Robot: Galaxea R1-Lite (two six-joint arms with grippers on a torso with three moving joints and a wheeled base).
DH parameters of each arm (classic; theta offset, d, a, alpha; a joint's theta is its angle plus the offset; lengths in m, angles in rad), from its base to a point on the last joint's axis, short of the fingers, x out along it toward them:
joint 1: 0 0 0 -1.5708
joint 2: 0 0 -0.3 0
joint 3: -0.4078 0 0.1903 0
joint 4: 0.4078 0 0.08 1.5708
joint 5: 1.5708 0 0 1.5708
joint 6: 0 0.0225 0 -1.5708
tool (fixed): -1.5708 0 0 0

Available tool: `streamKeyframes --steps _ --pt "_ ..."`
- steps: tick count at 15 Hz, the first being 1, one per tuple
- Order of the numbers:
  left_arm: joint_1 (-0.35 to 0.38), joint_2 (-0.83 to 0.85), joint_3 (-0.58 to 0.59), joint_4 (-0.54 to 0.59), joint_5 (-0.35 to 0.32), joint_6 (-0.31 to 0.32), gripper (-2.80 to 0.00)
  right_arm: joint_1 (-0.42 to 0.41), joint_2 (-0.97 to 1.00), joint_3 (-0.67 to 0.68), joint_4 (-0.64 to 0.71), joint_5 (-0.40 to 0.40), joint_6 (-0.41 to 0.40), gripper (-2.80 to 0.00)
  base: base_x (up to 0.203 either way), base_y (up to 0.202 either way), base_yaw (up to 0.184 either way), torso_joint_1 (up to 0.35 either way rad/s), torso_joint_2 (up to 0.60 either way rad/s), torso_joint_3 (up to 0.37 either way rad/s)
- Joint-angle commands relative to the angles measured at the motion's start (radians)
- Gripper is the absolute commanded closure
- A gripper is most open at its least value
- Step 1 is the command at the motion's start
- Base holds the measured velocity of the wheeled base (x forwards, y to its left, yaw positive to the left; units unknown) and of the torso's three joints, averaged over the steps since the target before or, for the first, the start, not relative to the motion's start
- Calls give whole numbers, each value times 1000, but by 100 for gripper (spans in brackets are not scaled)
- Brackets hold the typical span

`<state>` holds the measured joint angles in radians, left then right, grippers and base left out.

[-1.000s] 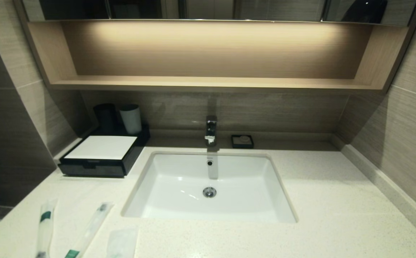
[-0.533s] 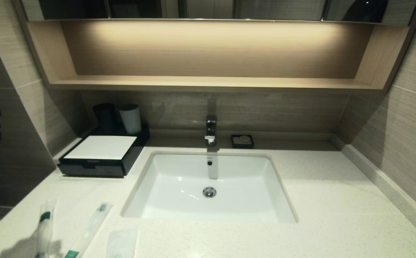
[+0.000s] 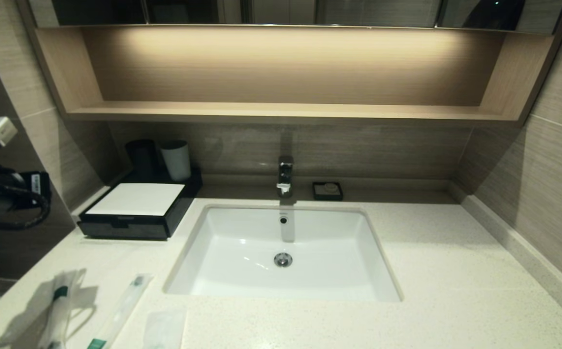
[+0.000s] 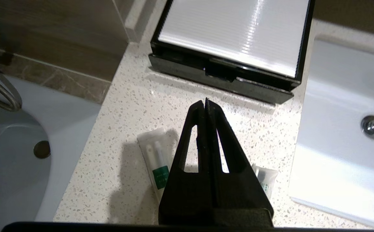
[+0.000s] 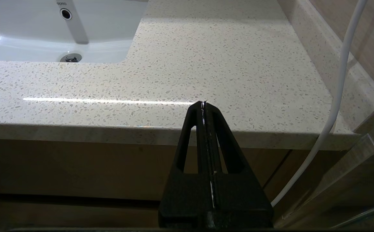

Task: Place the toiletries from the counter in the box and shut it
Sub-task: Open the drawer

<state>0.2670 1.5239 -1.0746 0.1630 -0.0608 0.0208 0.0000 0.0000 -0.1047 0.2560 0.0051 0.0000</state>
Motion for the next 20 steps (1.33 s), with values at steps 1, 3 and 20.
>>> streamKeyframes --steps 1,3,20 --pt "-5 95 9 3 -6 11 0 0 0 0 2 1 0 0 0 0 0 0 0 0" --pt "-11 168 9 2 -26 15 0 0 0 0 2 1 0 0 0 0 0 0 0 0" --pt "-29 472 -99 -74 -120 39 0 0 0 0 2 1 0 0 0 0 0 0 0 0"
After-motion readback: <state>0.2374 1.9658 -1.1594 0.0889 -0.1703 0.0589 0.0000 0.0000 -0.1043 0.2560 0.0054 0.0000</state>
